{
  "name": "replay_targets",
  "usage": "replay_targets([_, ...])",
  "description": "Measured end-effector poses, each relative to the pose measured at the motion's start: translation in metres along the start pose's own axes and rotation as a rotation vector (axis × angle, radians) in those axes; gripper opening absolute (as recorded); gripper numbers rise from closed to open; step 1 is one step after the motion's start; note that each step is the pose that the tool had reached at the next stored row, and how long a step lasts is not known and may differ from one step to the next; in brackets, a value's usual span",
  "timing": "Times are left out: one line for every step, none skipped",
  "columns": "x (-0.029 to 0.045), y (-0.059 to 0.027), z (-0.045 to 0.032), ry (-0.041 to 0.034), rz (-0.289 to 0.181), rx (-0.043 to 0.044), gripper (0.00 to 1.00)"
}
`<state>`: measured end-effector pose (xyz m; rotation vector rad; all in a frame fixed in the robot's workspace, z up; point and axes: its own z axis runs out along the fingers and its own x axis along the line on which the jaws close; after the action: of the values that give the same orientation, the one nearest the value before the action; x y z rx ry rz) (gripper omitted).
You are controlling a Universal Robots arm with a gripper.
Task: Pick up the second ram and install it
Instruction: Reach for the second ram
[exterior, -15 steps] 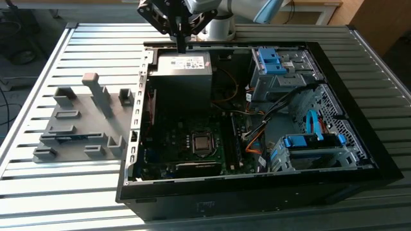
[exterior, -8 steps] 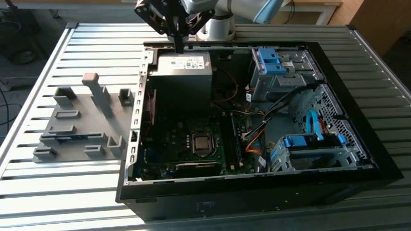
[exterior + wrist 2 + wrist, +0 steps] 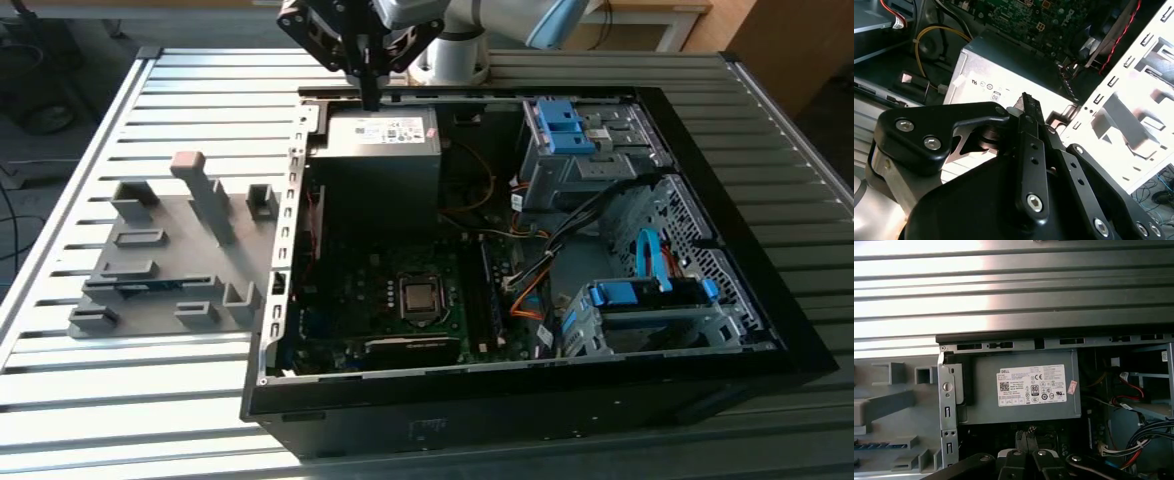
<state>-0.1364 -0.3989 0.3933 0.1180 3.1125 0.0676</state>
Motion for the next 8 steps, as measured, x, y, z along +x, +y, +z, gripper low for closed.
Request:
replay_targets([0.0002, 0.0, 0.0, 0.0, 0.0, -0.0001, 0.11])
replay_targets([0.0003, 0.0, 0.0, 0.0, 0.0, 0.0, 0.11])
replay_targets([0.0006, 0.0, 0.0, 0.0, 0.0, -0.0001, 0.11])
replay_targets([0.0008, -0.0001, 0.0, 0.0, 0.0, 0.0, 0.11])
replay_targets([0.001, -0.0001, 0.0, 0.0, 0.0, 0.0, 0.11])
replay_targets([0.0012, -0.0001, 0.0, 0.0, 0.0, 0.0, 0.11])
replay_targets([0.0014, -0.0001, 0.0, 0.0, 0.0, 0.0, 0.11])
replay_targets([0.0017, -0.0001, 0.0, 0.0, 0.0, -0.0001, 0.11])
